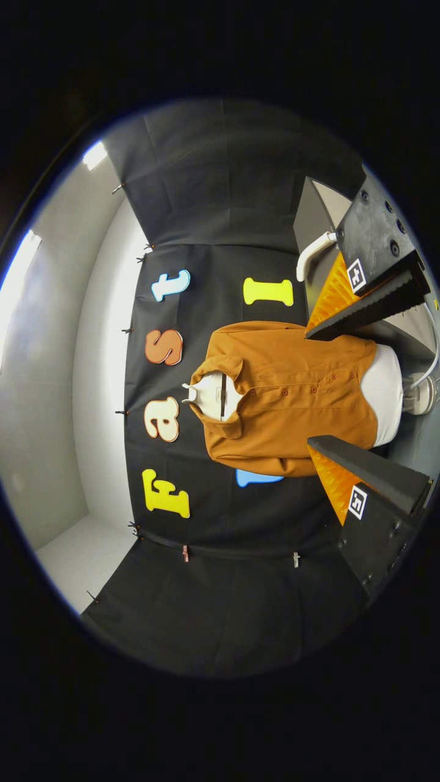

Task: Iron the clothes twice with a garment steamer, once on the left side and once on the right side.

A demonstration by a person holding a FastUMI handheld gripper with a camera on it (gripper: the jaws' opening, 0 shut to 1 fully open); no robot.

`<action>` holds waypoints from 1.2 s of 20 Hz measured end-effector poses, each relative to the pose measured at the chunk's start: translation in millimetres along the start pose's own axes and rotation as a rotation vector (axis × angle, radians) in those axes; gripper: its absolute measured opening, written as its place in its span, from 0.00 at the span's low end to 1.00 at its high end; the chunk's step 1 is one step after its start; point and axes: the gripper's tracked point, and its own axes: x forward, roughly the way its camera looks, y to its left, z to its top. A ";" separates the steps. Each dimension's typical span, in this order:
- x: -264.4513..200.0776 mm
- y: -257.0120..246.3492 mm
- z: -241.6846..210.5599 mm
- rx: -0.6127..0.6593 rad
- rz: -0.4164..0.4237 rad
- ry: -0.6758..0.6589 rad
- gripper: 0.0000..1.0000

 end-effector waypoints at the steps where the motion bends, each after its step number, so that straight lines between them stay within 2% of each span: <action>1: 0.4 -0.1 0.2 -0.002 -0.001 -0.001 0.98; 8: 8.0 6.5 -2.6 -0.006 -0.013 0.001 0.98; 17: 19.4 8.4 -10.9 0.019 -0.081 0.018 0.98; 24: 37.9 -34.4 -21.0 0.023 -0.156 0.041 0.98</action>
